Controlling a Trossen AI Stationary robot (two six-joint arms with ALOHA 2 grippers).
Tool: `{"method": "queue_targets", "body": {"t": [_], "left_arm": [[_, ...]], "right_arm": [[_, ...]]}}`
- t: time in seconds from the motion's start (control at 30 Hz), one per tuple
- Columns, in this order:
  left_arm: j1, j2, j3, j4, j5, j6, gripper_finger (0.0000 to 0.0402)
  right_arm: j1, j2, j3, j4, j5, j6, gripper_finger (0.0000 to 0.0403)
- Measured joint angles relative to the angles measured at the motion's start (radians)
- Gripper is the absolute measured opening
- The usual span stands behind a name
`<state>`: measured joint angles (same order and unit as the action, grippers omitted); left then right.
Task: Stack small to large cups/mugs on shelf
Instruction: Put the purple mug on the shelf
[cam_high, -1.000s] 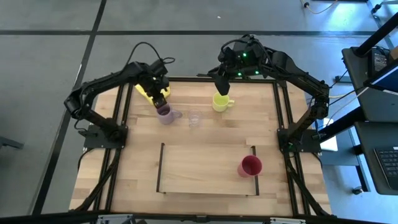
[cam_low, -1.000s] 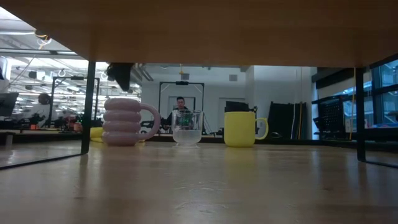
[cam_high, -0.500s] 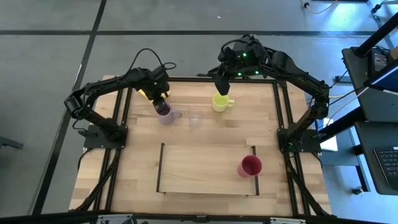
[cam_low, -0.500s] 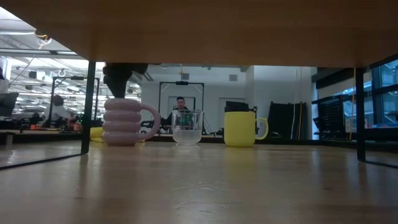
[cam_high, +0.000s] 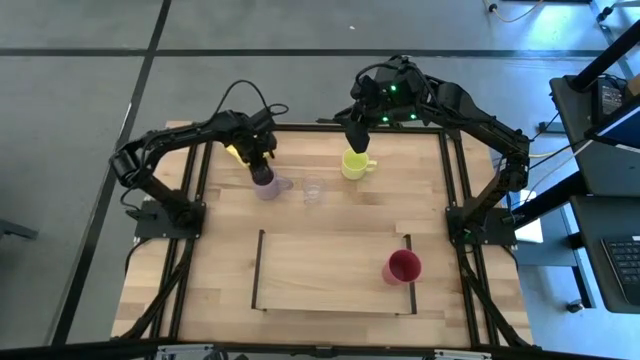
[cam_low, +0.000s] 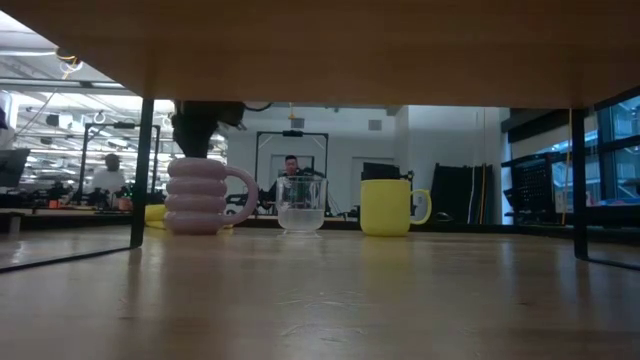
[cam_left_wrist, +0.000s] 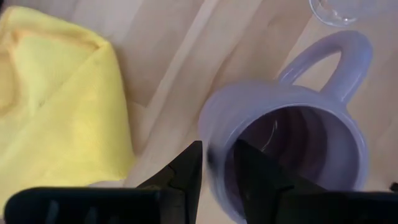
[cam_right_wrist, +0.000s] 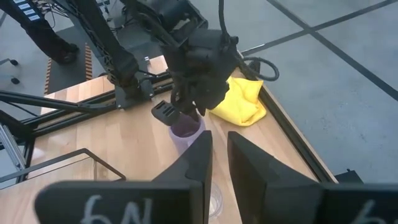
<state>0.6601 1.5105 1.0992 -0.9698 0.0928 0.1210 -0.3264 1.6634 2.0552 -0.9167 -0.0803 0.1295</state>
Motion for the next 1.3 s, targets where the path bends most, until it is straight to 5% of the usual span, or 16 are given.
{"method": "queue_targets", "body": {"t": [0.37, 0.57, 0.97, 1.3], "left_arm": [[-0.028, 0.074, 0.0, 0.012, -0.068, 0.075, 0.0084], [-0.04, 0.072, 0.0, 0.001, -0.089, 0.101, 0.0026], [-0.038, 0.049, 0.02, -0.054, -0.11, 0.146, 0.0025], [-0.091, -0.022, 0.368, -0.304, -0.107, 0.134, 0.0025]], "right_arm": [[0.0, 0.0, 0.0, -0.001, 0.0, 0.0, 0.0053], [0.0, 0.0, 0.0, -0.001, 0.0, 0.0, 0.0053], [0.0, 0.0, 0.0, -0.002, 0.0, 0.026, 0.0053], [-0.075, 0.0, 0.0, 0.0, 0.001, 0.076, 0.0053]]}}
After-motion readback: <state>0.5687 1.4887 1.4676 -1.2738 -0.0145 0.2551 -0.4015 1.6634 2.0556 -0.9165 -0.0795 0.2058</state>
